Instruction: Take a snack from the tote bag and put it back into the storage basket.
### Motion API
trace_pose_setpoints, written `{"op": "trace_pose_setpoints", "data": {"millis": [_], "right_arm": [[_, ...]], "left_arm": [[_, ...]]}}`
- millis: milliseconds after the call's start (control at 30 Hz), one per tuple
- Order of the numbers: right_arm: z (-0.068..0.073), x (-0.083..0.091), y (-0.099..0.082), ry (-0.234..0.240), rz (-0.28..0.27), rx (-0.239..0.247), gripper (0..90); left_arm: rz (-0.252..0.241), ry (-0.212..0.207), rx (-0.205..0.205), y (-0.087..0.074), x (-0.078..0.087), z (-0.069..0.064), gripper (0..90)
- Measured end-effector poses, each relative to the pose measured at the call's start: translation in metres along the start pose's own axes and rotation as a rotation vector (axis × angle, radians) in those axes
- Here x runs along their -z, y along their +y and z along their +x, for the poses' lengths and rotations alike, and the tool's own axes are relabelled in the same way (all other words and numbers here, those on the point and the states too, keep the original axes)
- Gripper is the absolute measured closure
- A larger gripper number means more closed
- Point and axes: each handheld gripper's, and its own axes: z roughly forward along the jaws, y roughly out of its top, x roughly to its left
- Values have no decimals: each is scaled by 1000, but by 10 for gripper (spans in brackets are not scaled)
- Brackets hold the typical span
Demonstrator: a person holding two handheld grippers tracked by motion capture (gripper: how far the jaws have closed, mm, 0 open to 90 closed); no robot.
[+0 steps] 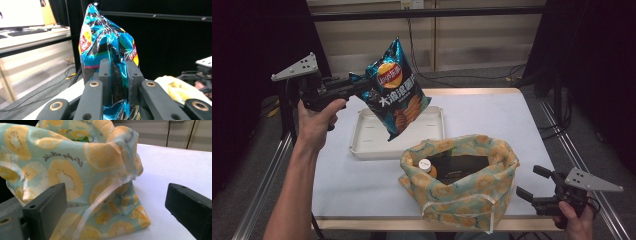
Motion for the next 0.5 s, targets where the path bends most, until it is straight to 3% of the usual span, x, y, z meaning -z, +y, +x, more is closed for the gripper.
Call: {"op": "trace_pose_setpoints", "data": {"millis": [167, 300, 500], "right_arm": [[-2, -2, 0, -3, -1, -4, 35], [-4, -2, -2, -2, 1, -21, 35], [-4, -3, -5, 16, 7, -24, 34]], "left_arm": [[38, 35, -2, -9, -3, 13, 787], [66, 60, 21, -20, -6, 27, 787], [107, 85, 23, -27, -9, 33, 786]]}}
